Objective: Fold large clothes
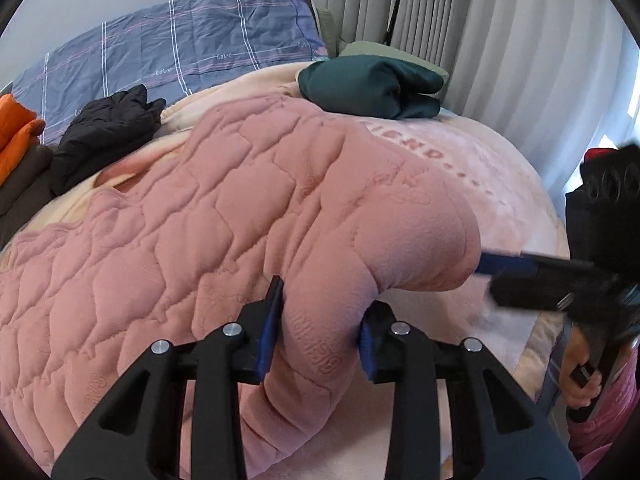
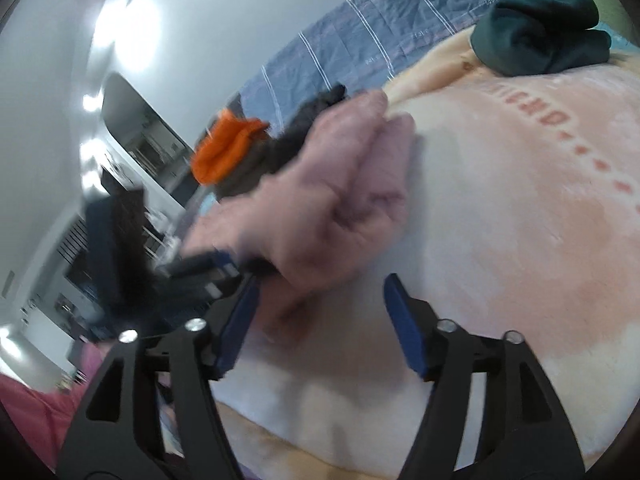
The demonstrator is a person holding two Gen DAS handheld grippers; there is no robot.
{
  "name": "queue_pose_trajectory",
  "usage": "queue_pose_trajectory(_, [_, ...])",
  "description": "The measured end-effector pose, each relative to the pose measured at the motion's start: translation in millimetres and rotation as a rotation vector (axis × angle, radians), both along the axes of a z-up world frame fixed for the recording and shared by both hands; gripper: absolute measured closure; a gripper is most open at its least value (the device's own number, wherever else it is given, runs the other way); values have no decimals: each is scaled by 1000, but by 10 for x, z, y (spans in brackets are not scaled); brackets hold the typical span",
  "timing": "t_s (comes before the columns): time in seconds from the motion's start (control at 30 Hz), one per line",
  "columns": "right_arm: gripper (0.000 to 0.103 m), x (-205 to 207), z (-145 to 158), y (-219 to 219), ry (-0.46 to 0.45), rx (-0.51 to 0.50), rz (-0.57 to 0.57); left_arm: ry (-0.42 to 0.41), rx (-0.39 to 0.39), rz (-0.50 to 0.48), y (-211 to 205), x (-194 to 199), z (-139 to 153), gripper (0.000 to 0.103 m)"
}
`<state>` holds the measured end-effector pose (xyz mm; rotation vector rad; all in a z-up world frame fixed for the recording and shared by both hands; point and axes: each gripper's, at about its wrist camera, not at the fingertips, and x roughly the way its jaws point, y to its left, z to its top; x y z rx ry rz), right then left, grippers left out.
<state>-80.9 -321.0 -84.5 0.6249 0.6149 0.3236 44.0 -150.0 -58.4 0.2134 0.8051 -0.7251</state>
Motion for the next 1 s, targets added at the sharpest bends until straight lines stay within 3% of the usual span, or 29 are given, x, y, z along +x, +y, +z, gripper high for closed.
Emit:
queue_pose_trajectory(0.07, [25,0,75,-14,-33,17,-13,16,-9,-5,37,-43,-33,62])
queue_pose_trajectory(0.17, [29,104,109,125,-1,-94,-26,29,-20,-5,16,-37,-95,59])
queue_pose_trajectory(0.2, [63,144,95,162,2,-108,-13,34,-25,-2,7,-27,-107,59])
queue_pose_trajectory(0.23, [87,196,70,203,28,-142,-17,36,-29,3,7,-26,-120,59])
queue_pose_trajectory(0.33, [91,172,140,42,49,-134,-97,36,-40,-19,-35,-58,-134,53])
queue_pose_trajectory(0.37, [91,153,164,-34,74,-167,-115,23,-35,-35,-69,-101,-132,49])
queue_pose_trajectory(0.4, [100,141,141,-88,93,-202,-129,6,-12,-53,-120,-147,-149,48])
queue_pose_trajectory(0.43, [103,131,62,-182,166,-330,-244,-16,48,-78,-197,-191,-215,46])
queue_pose_trajectory(0.47, [103,113,-31,-244,226,-425,-335,-19,76,-94,-227,-192,-280,44])
queue_pose_trajectory(0.5, [103,90,-182,-393,292,-417,-375,-12,68,-97,-211,-169,-362,44])
queue_pose_trajectory(0.53, [103,19,-353,-596,341,-240,-355,5,43,-92,-173,-140,-387,44])
queue_pose_trajectory(0.6, [103,-137,-410,-714,327,-90,-342,37,-11,-91,-97,-100,-383,44])
queue_pose_trajectory(0.7, [100,-223,-55,-478,213,-242,-346,31,5,-98,-121,-112,-363,44])
queue_pose_trajectory(0.8, [98,-131,312,-156,45,-247,-236,8,17,-97,-146,-171,-350,44])
queue_pose_trajectory(0.9, [84,22,459,193,-43,-281,-146,17,-18,-89,-63,-217,-334,44])
queue_pose_trajectory(0.93, [84,82,453,271,-47,-285,-120,21,-27,-88,-36,-224,-326,44])
queue_pose_trajectory(1.0, [85,290,287,446,35,-353,-99,38,-50,-80,68,-245,-317,43])
